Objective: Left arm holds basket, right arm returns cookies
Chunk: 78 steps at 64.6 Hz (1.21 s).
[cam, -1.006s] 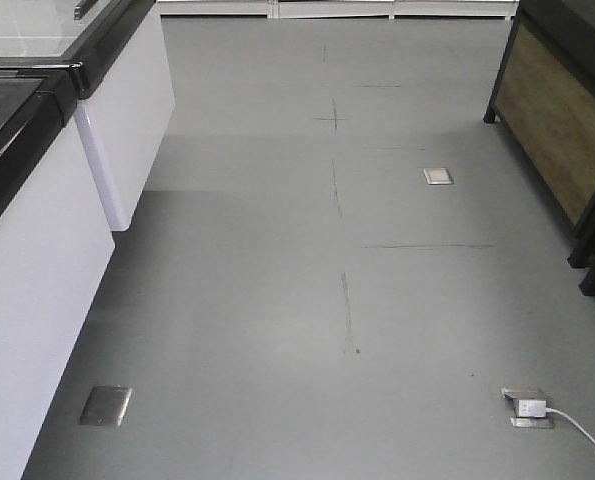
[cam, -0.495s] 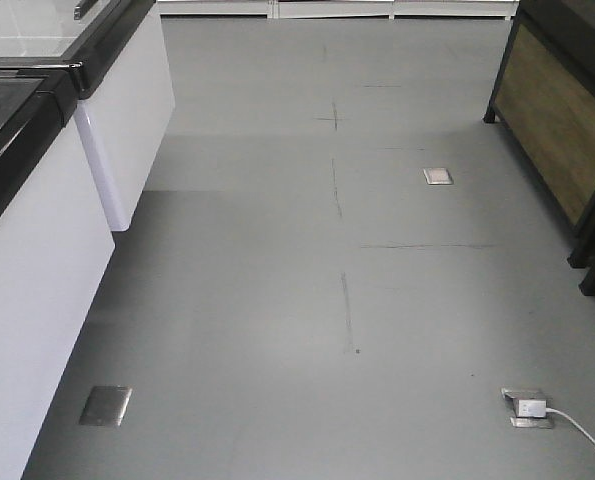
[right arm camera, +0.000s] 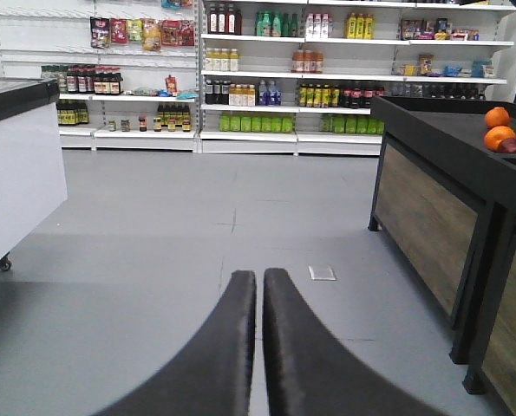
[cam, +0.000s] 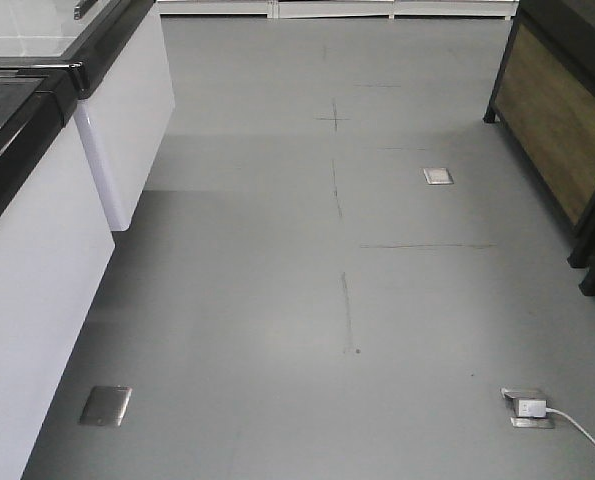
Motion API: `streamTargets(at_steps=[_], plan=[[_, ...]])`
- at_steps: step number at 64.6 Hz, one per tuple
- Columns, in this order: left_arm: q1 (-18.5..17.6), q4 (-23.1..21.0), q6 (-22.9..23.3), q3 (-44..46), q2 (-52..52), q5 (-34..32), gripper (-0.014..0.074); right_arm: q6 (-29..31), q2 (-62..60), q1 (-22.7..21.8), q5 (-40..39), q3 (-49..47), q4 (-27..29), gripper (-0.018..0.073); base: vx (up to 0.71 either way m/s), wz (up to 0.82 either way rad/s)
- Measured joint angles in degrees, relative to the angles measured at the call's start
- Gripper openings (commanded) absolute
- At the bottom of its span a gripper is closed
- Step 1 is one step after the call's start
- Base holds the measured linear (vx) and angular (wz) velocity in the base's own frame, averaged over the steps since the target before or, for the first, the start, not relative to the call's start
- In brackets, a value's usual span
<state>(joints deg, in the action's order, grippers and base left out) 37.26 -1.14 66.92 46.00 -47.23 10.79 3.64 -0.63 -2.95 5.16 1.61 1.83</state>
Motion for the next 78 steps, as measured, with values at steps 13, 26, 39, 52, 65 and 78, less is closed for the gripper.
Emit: streamTargets(at_steps=[13, 26, 39, 52, 65, 78], plan=[[0.0, -0.1, 7.2, -5.6, -3.3, -14.0, 0.0523, 0.0, 0.0, 0.0, 0.0, 0.0, 0.0, -0.0010, 0.00, 0.00], [0.0, -0.1, 8.5, -6.8, -8.1, -23.5, 0.0523, 0.0, 0.0, 0.0, 0.0, 0.0, 0.0, -0.0010, 0.00, 0.00], [0.0, -0.1, 8.6, -6.8, -12.6, -27.8, 0.0523, 0.0, 0.0, 0.0, 0.0, 0.0, 0.0, -0.0010, 0.00, 0.00], [0.0, -0.1, 8.9, -6.8, -16.9, -33.3, 0.0523, 0.0, 0.0, 0.0, 0.0, 0.0, 0.0, -0.0010, 0.00, 0.00], [0.0, -0.1, 11.1, -6.8, -20.8, -37.4, 0.0523, 0.0, 0.0, 0.0, 0.0, 0.0, 0.0, -0.0010, 0.00, 0.00], [0.0, -0.1, 14.8, -6.8, -24.8, -43.3, 0.0523, 0.0, 0.0, 0.0, 0.0, 0.0, 0.0, -0.0010, 0.00, 0.00]])
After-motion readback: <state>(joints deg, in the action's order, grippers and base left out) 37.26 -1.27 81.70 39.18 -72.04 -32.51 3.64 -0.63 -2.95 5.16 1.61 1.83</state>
